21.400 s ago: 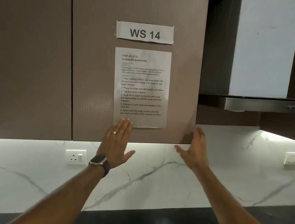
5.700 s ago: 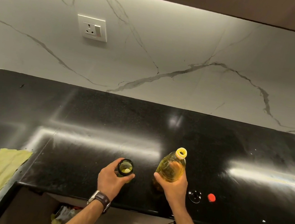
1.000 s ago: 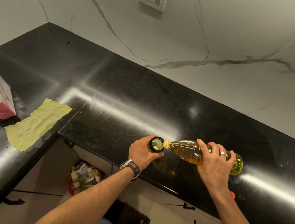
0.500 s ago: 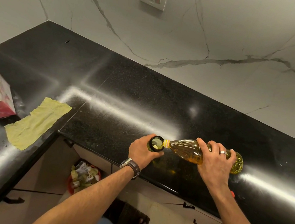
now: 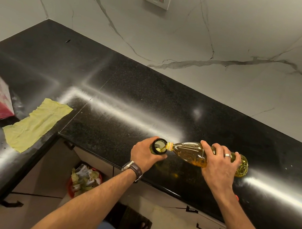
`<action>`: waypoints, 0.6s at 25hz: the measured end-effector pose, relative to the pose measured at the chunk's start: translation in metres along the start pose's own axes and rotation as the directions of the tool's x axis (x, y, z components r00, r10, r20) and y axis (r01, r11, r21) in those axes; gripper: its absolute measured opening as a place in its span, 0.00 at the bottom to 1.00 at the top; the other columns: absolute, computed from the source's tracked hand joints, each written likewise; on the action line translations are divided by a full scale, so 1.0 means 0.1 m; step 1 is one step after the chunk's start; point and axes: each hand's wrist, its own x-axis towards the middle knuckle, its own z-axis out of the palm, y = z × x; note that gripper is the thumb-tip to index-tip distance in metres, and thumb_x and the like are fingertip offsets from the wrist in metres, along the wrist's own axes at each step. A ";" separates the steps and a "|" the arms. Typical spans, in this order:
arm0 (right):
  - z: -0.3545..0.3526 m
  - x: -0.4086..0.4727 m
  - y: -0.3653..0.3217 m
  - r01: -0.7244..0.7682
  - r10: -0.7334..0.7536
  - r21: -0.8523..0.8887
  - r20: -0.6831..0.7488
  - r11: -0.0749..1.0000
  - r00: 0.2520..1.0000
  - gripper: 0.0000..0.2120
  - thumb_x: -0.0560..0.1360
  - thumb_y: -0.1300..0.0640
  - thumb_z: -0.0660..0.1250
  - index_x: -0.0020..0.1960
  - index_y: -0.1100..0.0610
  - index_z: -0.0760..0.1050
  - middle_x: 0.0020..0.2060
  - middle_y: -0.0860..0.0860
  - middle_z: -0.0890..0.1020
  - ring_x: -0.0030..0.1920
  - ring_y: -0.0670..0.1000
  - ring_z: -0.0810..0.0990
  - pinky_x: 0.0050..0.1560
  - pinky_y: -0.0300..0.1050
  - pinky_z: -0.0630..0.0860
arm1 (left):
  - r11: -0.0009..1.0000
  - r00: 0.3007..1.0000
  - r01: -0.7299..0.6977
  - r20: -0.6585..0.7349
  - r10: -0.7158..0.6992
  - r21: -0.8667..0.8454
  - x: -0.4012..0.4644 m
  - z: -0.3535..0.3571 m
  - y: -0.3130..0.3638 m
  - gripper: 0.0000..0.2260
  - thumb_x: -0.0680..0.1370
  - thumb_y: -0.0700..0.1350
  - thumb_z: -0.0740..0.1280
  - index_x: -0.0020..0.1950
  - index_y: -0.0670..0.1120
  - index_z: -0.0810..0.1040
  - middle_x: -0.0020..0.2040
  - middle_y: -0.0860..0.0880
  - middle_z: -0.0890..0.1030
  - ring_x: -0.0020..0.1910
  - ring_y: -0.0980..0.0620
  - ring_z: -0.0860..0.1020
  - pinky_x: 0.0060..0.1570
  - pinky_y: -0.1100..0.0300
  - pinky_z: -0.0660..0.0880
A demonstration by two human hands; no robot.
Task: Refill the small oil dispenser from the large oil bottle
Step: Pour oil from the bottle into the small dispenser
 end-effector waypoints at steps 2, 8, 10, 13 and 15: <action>0.00 0.00 0.00 0.000 0.000 0.001 -0.002 1.000 1.000 0.42 0.64 0.51 0.84 0.75 0.45 0.70 0.64 0.56 0.79 0.67 0.61 0.76 0.68 0.73 0.65 | 1.000 1.000 -0.001 -0.001 0.001 -0.007 0.00 -0.01 0.01 0.27 0.67 0.59 0.81 0.64 0.56 0.80 0.57 0.57 0.85 0.57 0.58 0.81 0.59 0.54 0.80; 0.00 -0.01 -0.01 -0.002 0.002 0.006 -0.012 1.000 1.000 0.42 0.64 0.52 0.84 0.74 0.45 0.70 0.64 0.56 0.79 0.67 0.61 0.76 0.68 0.73 0.65 | 1.000 1.000 -0.010 -0.001 0.010 -0.014 0.00 -0.02 0.03 0.26 0.67 0.57 0.81 0.63 0.55 0.81 0.56 0.57 0.85 0.56 0.57 0.81 0.59 0.53 0.80; 0.01 0.00 -0.01 -0.002 0.002 0.006 -0.011 1.000 1.000 0.42 0.65 0.52 0.84 0.75 0.45 0.70 0.64 0.56 0.79 0.66 0.61 0.76 0.68 0.73 0.65 | 1.000 1.000 -0.005 0.001 0.005 -0.015 0.00 -0.03 0.03 0.26 0.67 0.58 0.81 0.63 0.55 0.81 0.56 0.57 0.85 0.56 0.57 0.81 0.59 0.52 0.80; 0.00 -0.01 -0.01 -0.003 0.003 0.007 -0.008 1.000 1.000 0.42 0.65 0.51 0.84 0.75 0.45 0.70 0.64 0.57 0.79 0.67 0.61 0.76 0.68 0.74 0.65 | 1.000 1.000 -0.006 0.003 0.006 -0.019 -0.01 -0.03 0.03 0.26 0.68 0.57 0.81 0.63 0.55 0.81 0.56 0.57 0.85 0.57 0.57 0.81 0.60 0.52 0.80; 0.00 -0.01 -0.01 -0.002 0.003 0.005 -0.007 1.000 1.000 0.42 0.65 0.51 0.84 0.75 0.45 0.70 0.64 0.57 0.79 0.67 0.61 0.76 0.68 0.74 0.65 | 1.000 1.000 -0.006 0.003 0.006 -0.020 -0.01 -0.03 0.03 0.26 0.68 0.57 0.81 0.63 0.55 0.81 0.56 0.57 0.85 0.57 0.57 0.81 0.60 0.53 0.80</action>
